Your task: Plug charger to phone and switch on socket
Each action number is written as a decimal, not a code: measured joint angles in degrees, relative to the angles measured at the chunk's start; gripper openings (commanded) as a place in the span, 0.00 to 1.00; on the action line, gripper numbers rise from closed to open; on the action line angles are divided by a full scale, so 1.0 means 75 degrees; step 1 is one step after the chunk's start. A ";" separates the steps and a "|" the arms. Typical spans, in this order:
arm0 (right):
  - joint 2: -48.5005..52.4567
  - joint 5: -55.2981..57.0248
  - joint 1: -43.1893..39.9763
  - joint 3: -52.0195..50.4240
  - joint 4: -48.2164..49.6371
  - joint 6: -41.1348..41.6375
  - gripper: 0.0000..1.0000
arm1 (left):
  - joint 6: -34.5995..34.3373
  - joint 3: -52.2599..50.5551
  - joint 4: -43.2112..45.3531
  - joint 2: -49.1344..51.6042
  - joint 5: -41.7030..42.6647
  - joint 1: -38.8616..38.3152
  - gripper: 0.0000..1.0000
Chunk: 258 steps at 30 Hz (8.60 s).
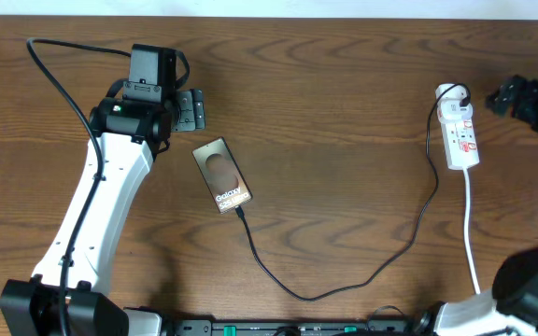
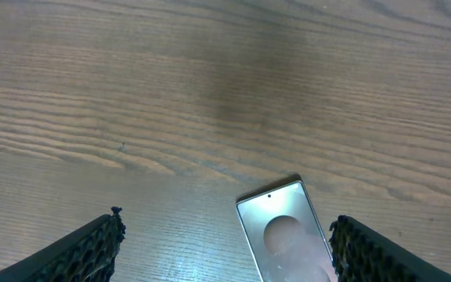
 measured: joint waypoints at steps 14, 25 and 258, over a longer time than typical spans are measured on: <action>-0.0557 0.0006 0.0003 0.0020 0.0000 0.0052 0.99 | 0.0000 0.0000 0.0000 0.0000 0.0003 0.0000 0.86; -0.0557 0.0003 0.0003 0.0020 0.0000 0.0052 0.99 | 0.0000 0.0000 0.0000 0.0000 0.0003 0.0000 0.87; -1.2907 0.2192 0.3182 -1.3251 0.8180 -0.0857 0.99 | 0.0388 -1.0296 0.5228 -1.1692 0.0833 0.0699 0.86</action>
